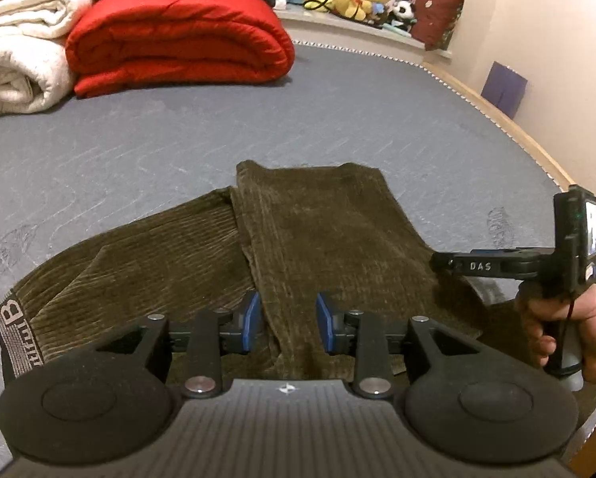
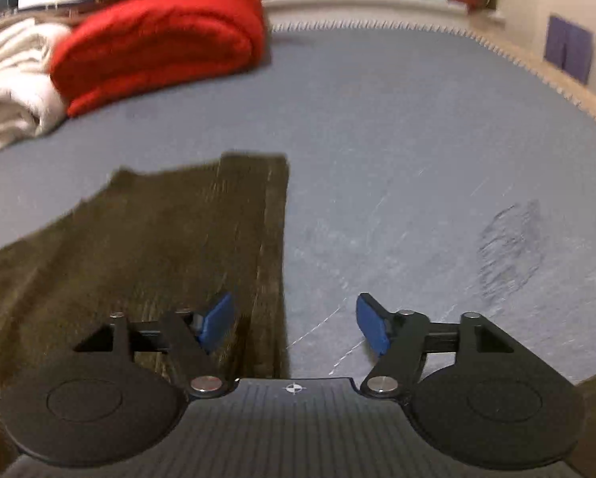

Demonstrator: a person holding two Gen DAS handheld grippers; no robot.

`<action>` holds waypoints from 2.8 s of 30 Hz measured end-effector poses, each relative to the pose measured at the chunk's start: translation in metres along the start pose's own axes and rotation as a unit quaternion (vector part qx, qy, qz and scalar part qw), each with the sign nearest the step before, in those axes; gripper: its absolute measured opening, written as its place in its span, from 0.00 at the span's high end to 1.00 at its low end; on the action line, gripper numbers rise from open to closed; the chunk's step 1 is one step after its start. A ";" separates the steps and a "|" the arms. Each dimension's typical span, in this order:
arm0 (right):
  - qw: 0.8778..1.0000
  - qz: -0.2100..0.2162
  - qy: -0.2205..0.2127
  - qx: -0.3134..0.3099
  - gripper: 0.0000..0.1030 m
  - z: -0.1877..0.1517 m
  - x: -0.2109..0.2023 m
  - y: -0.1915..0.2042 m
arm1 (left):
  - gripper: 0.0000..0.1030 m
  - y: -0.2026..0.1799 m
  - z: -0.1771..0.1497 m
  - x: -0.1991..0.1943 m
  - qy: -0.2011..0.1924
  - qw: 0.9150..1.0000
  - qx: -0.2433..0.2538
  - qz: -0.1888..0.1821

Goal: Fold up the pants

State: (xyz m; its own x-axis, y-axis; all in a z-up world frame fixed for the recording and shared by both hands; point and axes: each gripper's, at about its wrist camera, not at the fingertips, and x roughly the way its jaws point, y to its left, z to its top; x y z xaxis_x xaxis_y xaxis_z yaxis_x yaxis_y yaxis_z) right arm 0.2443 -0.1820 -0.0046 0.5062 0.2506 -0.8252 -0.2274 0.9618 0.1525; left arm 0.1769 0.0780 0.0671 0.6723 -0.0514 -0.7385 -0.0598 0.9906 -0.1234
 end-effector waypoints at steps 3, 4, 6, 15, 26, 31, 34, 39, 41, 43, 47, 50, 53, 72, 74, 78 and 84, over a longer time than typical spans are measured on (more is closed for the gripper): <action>1.000 0.010 0.018 -0.009 0.29 -0.003 0.010 0.007 | 0.64 0.008 -0.001 -0.004 0.002 1.000 -0.008 0.002; 1.000 0.017 0.019 -0.013 0.34 -0.003 0.010 0.009 | 0.63 0.010 -0.001 -0.006 0.001 1.000 -0.009 0.002; 0.999 0.038 0.014 -0.033 0.76 -0.001 0.007 0.017 | 0.63 0.014 -0.001 -0.008 -0.002 1.000 -0.010 0.006; 0.978 0.124 -0.071 -0.151 0.93 0.006 -0.067 0.052 | 0.63 0.025 -0.009 -0.014 -0.004 1.000 -0.005 0.021; 0.940 0.245 0.024 -0.237 0.92 -0.033 -0.085 0.047 | 0.59 0.040 -0.014 -0.015 0.000 0.999 -0.015 0.035; 0.963 0.239 0.012 -0.124 0.34 -0.022 -0.074 0.028 | 0.54 0.037 -0.014 -0.011 0.005 0.999 -0.010 0.037; 0.969 0.237 0.034 -0.053 0.28 -0.016 -0.051 0.021 | 0.52 0.035 -0.014 -0.008 0.008 0.999 -0.011 0.037; 0.967 0.245 0.059 0.035 0.28 -0.010 -0.022 0.016 | 0.50 0.031 -0.013 -0.004 0.011 0.999 -0.009 0.035; 0.964 0.251 0.058 0.072 0.28 -0.007 -0.016 0.013 | 0.50 0.030 -0.012 -0.003 0.012 0.999 -0.008 0.034; 0.959 0.255 0.057 0.113 0.28 -0.004 -0.009 0.008 | 0.50 0.030 -0.012 -0.001 0.013 0.999 -0.008 0.034; 0.952 0.256 0.062 0.154 0.28 -0.001 0.003 0.005 | 0.49 0.033 -0.012 0.002 0.015 0.999 -0.009 0.037; 0.959 0.247 0.066 0.126 0.62 -0.002 0.007 0.013 | 0.48 0.034 -0.012 0.003 0.017 0.999 -0.010 0.038; 0.965 0.238 0.052 0.101 0.91 0.002 0.001 0.018 | 0.48 0.034 -0.011 0.003 0.015 0.999 -0.010 0.037; 0.939 0.316 0.076 -0.116 0.73 -0.020 -0.043 0.043 | 0.45 0.034 -0.010 0.003 0.016 0.999 -0.018 0.039; 0.942 0.318 0.069 -0.079 0.57 -0.015 -0.043 0.028 | 0.44 0.033 -0.010 0.004 0.016 0.999 -0.018 0.039; 0.944 0.326 0.053 0.005 0.32 -0.007 -0.040 0.002 | 0.44 0.032 -0.010 0.008 0.020 0.999 -0.016 0.041; 0.933 0.336 0.071 0.104 0.32 -0.008 -0.015 -0.008 | 0.44 0.031 -0.010 0.010 0.022 0.999 -0.019 0.044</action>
State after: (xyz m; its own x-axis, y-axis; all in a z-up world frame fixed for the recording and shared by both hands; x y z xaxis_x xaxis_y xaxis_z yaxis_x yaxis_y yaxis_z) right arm 0.2315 -0.1949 0.0021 0.1884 0.8026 -0.5660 -0.2800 0.5963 0.7523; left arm 0.1750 0.1069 0.0493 0.6301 0.0291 -0.7760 -0.1459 0.9859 -0.0815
